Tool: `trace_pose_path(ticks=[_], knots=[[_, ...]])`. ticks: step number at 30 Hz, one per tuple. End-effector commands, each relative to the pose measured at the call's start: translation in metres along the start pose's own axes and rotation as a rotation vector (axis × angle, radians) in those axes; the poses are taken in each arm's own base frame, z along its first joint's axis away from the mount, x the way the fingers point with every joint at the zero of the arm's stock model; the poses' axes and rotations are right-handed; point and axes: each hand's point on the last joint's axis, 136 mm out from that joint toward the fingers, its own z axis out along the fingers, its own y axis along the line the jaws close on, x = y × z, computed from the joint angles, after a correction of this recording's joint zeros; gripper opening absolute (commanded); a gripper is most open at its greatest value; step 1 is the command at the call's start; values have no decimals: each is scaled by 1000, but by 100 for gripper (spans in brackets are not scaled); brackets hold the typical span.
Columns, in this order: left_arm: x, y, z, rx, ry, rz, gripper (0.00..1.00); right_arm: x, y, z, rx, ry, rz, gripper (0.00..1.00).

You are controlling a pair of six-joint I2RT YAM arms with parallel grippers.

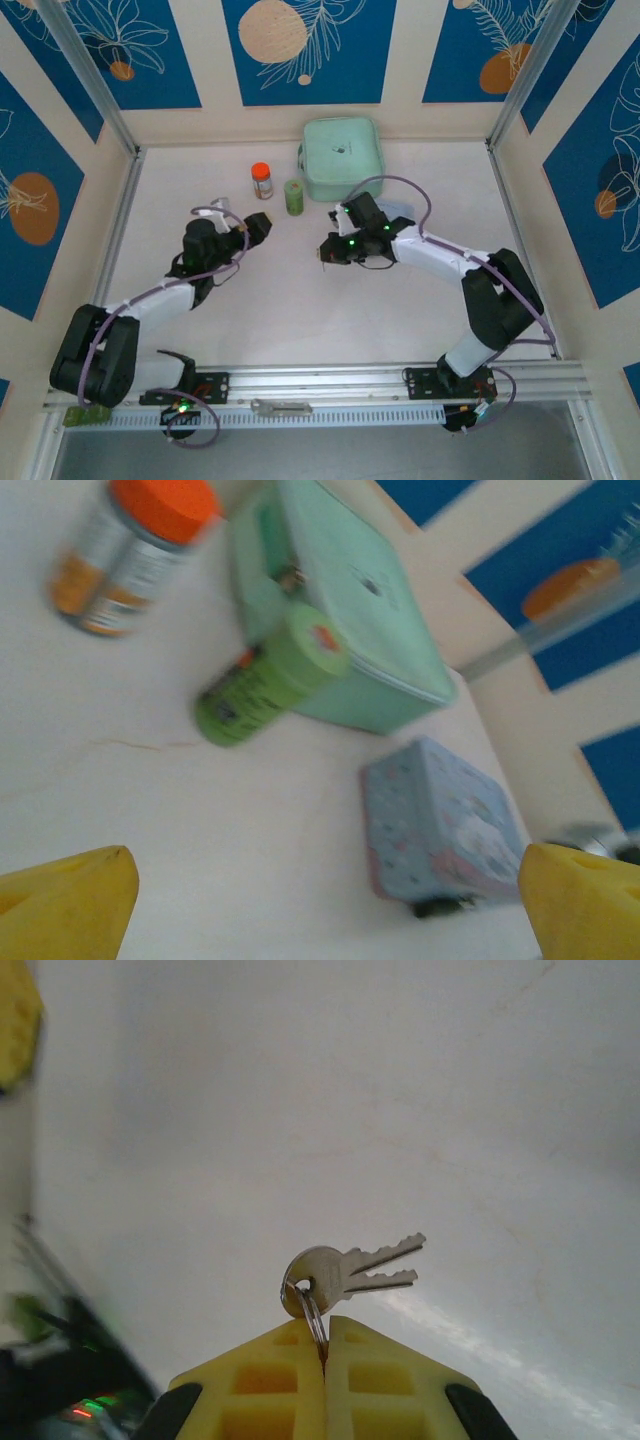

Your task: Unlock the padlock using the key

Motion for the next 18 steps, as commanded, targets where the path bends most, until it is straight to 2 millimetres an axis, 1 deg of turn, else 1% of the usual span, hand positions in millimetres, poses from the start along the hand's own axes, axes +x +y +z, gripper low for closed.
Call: trace_pose_path(ticks=[1, 4, 7, 9, 12, 15, 18], knots=[[24, -40, 10, 148, 84, 14, 91, -20, 20, -11, -220, -62, 226, 0], [52, -62, 16, 228, 141, -24, 77, -28, 1, -15, -207, -119, 403, 0], [79, -78, 22, 279, 194, -42, 70, -28, -15, -14, -152, -166, 558, 0], [92, -78, 26, 268, 226, -38, 69, -29, -19, -15, -162, -200, 621, 0], [103, -76, 29, 253, 255, -37, 66, -33, -20, -22, -175, -257, 654, 0], [108, -82, 32, 274, 273, -43, 63, -34, -21, -29, -161, -291, 655, 0], [114, -91, 37, 292, 290, -54, 65, -37, -15, -33, -192, -306, 648, 0]])
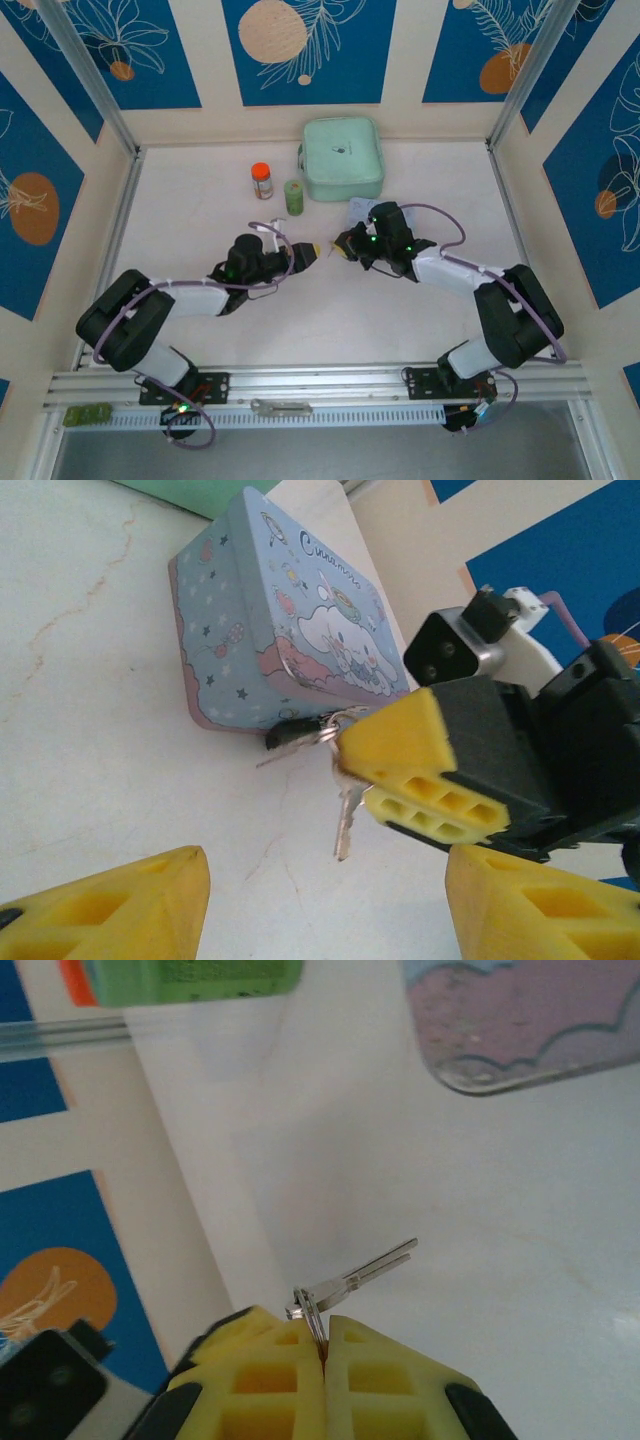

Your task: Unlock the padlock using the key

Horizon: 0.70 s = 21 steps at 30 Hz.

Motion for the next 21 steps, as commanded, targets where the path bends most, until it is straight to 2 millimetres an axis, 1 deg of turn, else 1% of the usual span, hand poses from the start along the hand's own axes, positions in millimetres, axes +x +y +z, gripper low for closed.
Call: trace_pose_path(ticks=[1, 3, 7, 12, 13, 21], knots=[[-3, -24, 12, 87, -9, -3, 66, -1, 13, -4, -59, -28, 28, 0], [-4, -30, 17, 122, -24, -31, 68, 2, 16, -2, -75, -14, 30, 0], [-9, -42, 23, 196, -65, -88, 69, 3, 17, 3, -88, -14, 37, 0], [-12, -43, 22, 204, -92, -104, 68, 2, 18, 8, -99, -8, 44, 0], [-11, -43, 22, 200, -88, -104, 67, 2, 17, 9, -99, -7, 46, 0], [-11, -42, 22, 197, -91, -102, 49, 2, 11, 13, -90, -9, 54, 0]])
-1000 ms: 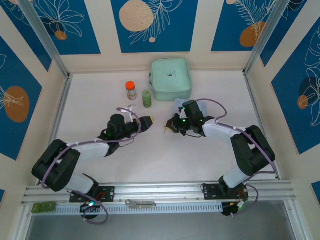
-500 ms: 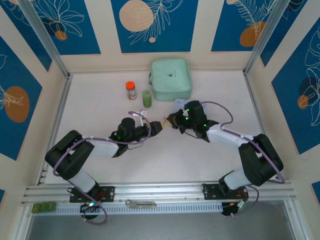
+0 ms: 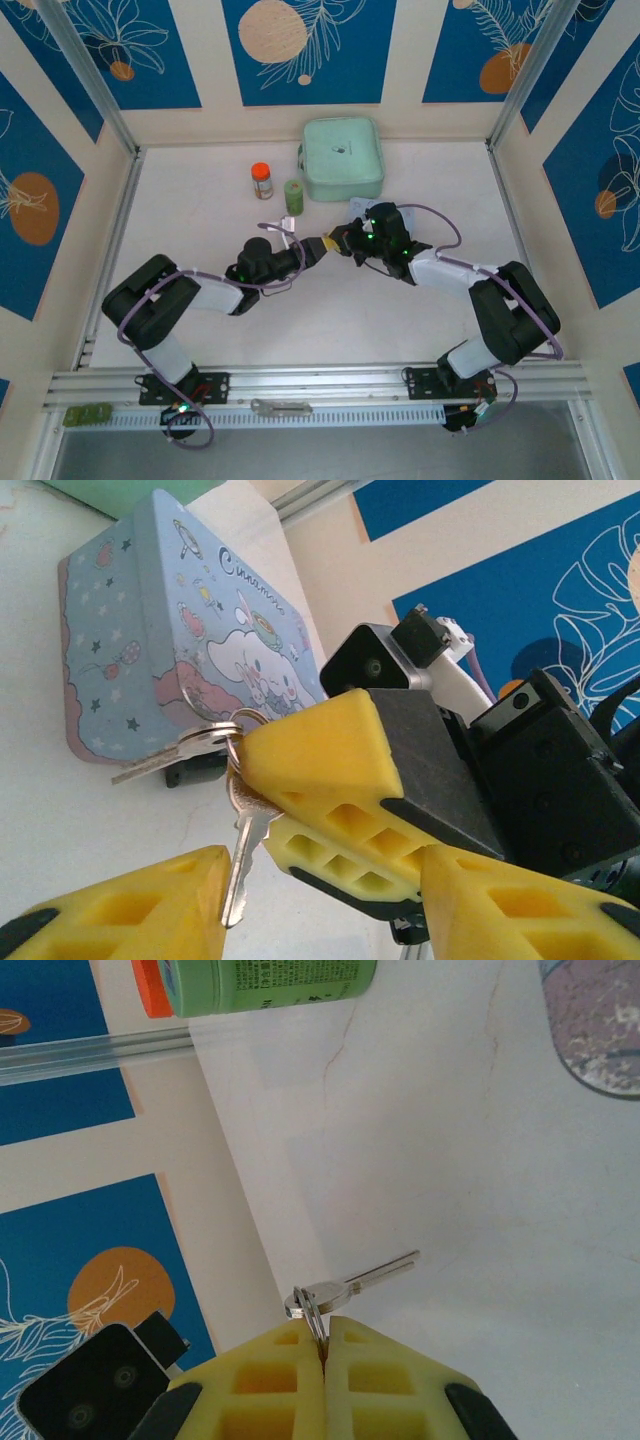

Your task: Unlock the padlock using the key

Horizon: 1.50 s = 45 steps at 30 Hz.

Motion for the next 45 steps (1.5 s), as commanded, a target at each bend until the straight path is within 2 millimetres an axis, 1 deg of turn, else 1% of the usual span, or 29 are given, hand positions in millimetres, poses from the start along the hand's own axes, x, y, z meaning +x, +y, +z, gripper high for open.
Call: trace_pose_path(ticks=[1, 5, 8, 13, 19, 20, 23, 28, 29, 33, 34, 35, 36, 37, 38, 39, 41, 42, 44, 45], knots=[[-4, -16, 2, 55, -21, 18, 48, 1, -8, 3, 14, -3, 12, 0], [-4, -16, 4, 58, -18, 11, 48, 1, -10, 3, 13, -8, 21, 0], [-3, -15, 4, 65, -15, -1, 51, 0, -9, 3, -10, -19, 30, 0], [-1, -17, 6, 80, -12, -18, 50, -1, -5, 4, -35, -24, 24, 0], [-2, -17, 4, 73, -18, -17, 43, -2, -7, 3, -49, -36, 24, 0], [-1, -17, 5, 72, -14, -18, 41, -2, -8, 4, -52, -37, 26, 0], [-1, -17, 4, 72, -16, -20, 30, -2, -8, 4, -54, -39, 22, 0], [-1, -18, 4, 71, -15, -15, 7, 0, -7, 5, -56, -32, 16, 0], [-1, -17, 4, 66, -13, -13, 1, 0, -6, 5, -58, -32, 14, 0], [-3, -14, 3, 44, -18, 16, 0, 0, -4, 3, -63, -30, 3, 0], [-5, -13, 2, 31, -24, 28, 0, 0, -2, 1, -67, -30, -10, 6], [-9, -9, -1, 6, -31, 46, 0, -2, 0, -2, -68, -37, -32, 21], [-12, -3, -5, -30, -35, 62, 0, -5, 1, -6, -56, -47, -55, 39], [-15, 3, -8, -70, -36, 76, 0, -8, 1, -11, -38, -61, -74, 53], [-19, 9, -13, -117, -36, 97, 0, -12, 1, -18, -7, -80, -111, 63], [-22, 15, -19, -168, -33, 120, 0, -17, 1, -27, 32, -101, -158, 70], [-28, 20, -30, -252, -20, 186, 0, -26, 5, -45, 108, -151, -256, 82], [-31, 21, -35, -293, -13, 222, 0, -30, 7, -54, 142, -173, -304, 86], [-38, 19, -47, -381, 5, 312, 0, -43, 10, -76, 215, -234, -394, 98], [-41, 17, -51, -411, 10, 352, 0, -49, 12, -86, 240, -257, -426, 99]])
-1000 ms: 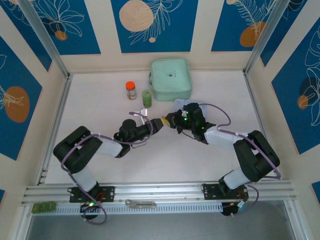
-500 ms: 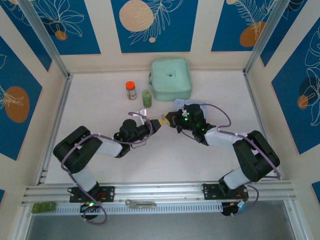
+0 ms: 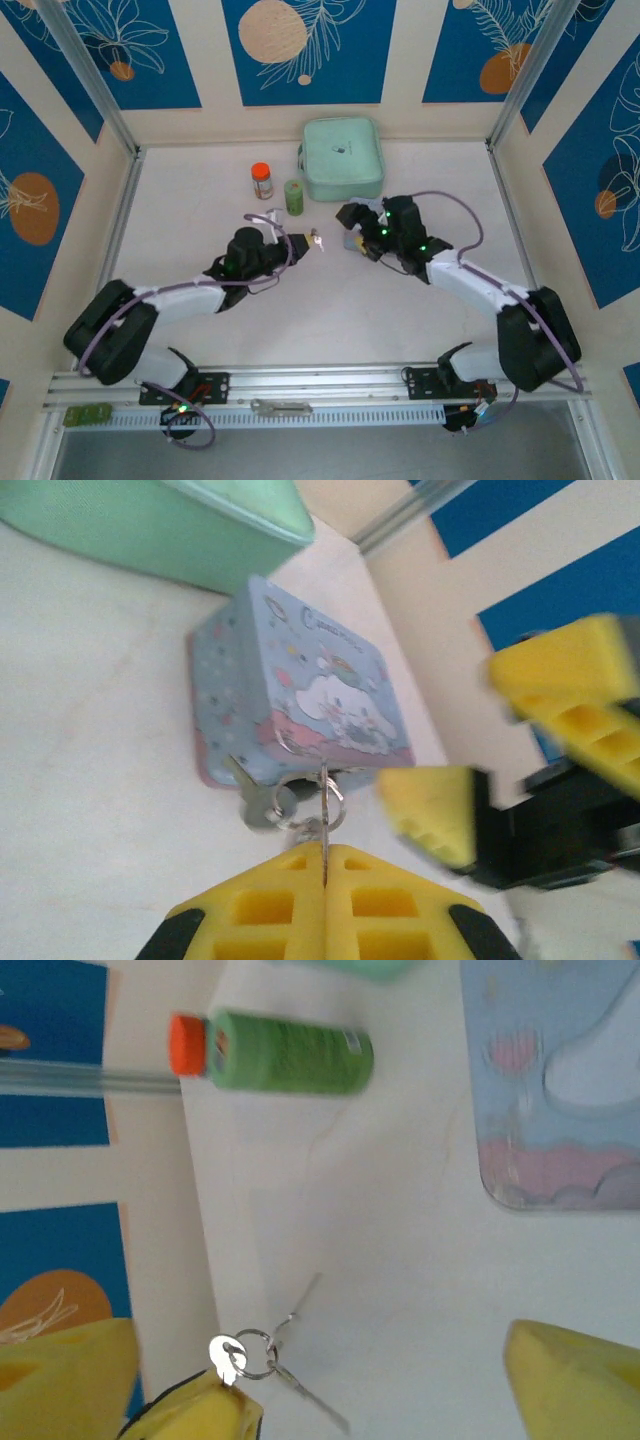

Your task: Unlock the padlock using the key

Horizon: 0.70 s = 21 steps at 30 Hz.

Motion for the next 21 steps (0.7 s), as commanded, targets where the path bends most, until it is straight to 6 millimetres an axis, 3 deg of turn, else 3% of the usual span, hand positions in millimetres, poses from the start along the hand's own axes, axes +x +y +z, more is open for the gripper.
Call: trace_pose_path(ticks=[1, 5, 10, 15, 21], knots=[[-8, 19, -18, -195, 53, 203, 0, -26, -20, -36, 193, -76, -214, 99], [-19, 16, -28, -243, 81, 299, 0, -69, -51, -66, 369, -134, -271, 99], [-25, 6, -27, -188, 151, 323, 0, -105, -92, -80, 520, -115, -291, 99], [-27, -3, -26, -85, 263, 302, 0, -113, -111, -64, 465, -17, -290, 99], [-30, -3, -32, -42, 357, 271, 0, -109, -111, -34, 359, 79, -371, 96]])
